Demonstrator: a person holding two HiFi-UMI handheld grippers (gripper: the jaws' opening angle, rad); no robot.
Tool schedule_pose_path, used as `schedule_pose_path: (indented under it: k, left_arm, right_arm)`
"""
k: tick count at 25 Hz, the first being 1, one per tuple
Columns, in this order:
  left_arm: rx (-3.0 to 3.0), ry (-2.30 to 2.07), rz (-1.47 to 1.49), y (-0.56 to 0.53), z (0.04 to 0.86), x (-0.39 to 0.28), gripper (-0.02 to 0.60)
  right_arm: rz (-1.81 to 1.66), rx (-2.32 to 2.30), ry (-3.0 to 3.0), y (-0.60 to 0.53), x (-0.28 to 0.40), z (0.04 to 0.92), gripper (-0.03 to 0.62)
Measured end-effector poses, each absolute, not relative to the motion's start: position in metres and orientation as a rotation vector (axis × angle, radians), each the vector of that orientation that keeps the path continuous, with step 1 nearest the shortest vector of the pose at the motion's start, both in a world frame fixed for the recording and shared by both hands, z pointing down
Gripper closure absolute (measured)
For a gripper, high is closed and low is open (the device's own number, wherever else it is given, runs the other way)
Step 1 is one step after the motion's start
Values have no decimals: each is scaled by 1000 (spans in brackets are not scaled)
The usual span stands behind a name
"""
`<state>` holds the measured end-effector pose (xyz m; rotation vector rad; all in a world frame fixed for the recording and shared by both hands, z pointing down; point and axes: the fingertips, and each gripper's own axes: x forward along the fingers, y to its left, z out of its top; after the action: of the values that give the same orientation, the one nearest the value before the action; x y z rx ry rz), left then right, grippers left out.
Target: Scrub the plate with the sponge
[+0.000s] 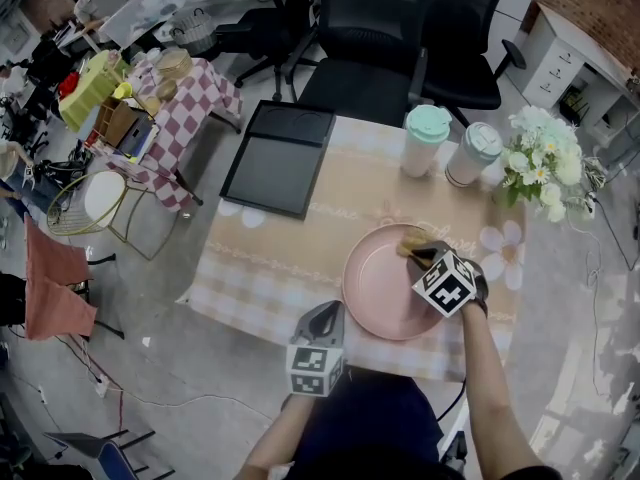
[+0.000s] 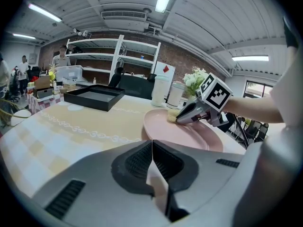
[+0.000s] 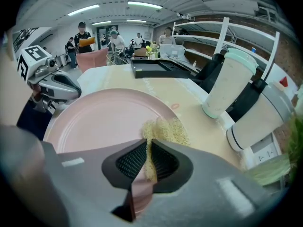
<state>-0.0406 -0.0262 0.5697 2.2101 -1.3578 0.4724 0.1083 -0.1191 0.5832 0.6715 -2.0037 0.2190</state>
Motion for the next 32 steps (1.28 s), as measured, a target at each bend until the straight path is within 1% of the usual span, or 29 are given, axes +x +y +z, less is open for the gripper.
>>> schedule_pose_path:
  k: [32]
  left_arm:
    - [2246,-1338,458,-27,563,-36,569]
  right_arm:
    - [255,617,-1989,-80,101,583,562]
